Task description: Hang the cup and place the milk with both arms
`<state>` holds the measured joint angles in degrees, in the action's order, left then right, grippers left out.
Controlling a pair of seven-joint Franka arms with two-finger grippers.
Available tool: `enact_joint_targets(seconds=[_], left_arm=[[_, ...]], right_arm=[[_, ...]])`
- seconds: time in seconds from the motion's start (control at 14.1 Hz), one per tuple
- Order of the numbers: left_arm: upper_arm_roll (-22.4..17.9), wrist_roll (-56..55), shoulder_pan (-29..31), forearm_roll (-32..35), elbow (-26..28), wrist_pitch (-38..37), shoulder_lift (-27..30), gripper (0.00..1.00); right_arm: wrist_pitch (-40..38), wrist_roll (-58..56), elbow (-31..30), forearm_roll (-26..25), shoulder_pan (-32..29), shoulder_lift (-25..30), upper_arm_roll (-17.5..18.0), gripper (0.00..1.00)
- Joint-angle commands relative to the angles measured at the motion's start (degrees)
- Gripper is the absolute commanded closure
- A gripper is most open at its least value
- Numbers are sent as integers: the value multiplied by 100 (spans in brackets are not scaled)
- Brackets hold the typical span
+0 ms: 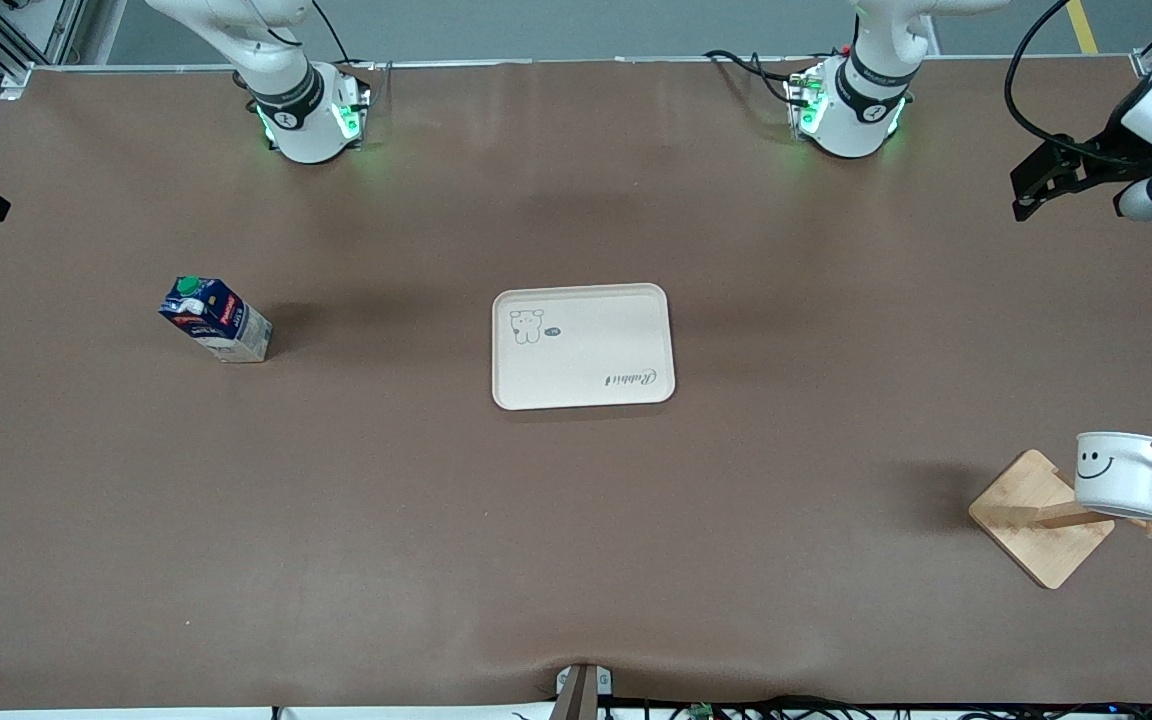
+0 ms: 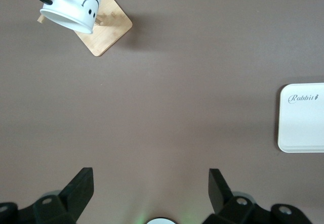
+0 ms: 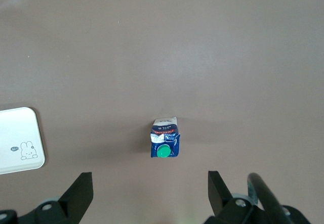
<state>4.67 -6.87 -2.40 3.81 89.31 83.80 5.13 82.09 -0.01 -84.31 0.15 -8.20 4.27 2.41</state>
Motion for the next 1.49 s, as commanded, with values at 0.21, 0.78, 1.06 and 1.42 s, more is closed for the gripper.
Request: enact_joint_targets(seconds=[0.21,0.78,1.06,1.42], left_arm=[[-36,-34,134,-82,-151,-171,24,0],[-36,-43,125,-30,-151,-206,-38,0],[-36,-43,125,-38,-160,-206,-47,0],[-45,-43,134,-82,-160,-206,-38,0]], right_arm=[[-97,-34,143,91,-102,-57,32,0],[-97,-43,143,91,-103,-57,23,0],[-97,-43,143,91,-111,-57,23,0],[-88,-43,143,91,-111,-57,23,0]])
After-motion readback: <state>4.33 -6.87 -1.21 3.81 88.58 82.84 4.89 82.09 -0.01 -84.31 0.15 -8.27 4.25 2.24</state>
